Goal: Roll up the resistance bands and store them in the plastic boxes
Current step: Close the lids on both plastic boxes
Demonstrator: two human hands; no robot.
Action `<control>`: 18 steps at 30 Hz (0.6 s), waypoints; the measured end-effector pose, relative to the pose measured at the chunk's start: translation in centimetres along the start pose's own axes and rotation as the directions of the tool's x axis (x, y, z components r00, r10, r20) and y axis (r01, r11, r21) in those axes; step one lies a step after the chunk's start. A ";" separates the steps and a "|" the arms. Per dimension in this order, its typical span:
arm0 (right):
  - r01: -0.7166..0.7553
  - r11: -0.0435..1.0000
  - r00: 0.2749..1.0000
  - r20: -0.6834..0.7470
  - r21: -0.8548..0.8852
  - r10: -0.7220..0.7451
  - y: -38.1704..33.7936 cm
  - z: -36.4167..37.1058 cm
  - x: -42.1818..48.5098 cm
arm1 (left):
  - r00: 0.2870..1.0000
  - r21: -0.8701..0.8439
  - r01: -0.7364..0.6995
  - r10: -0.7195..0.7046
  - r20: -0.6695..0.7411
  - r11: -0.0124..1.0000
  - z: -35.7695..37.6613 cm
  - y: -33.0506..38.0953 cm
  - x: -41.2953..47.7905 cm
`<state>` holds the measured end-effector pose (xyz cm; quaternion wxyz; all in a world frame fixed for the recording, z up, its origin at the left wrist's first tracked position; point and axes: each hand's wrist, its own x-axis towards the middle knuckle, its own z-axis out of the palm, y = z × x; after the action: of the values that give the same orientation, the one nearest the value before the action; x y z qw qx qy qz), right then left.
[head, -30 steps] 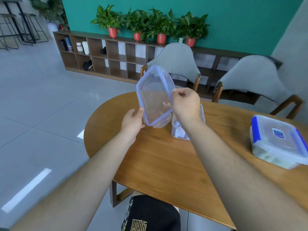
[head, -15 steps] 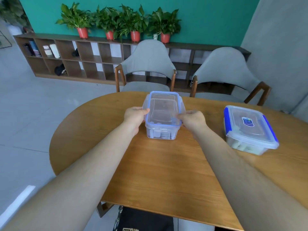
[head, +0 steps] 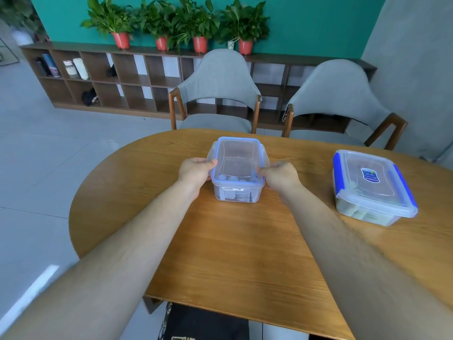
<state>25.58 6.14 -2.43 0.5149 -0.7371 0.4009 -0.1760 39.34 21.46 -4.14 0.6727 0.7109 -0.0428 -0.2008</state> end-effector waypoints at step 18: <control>-0.025 0.999 0.999 0.025 0.022 0.025 0.4 -0.2 -0.2 | 0.998 0.111 -0.064 0.061 0.032 0.992 0.0 -0.2 -1.1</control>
<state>25.19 6.10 -2.69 0.5301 -0.7283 0.4017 -0.1651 38.27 21.82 -4.05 0.6371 0.7428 -0.0860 -0.1870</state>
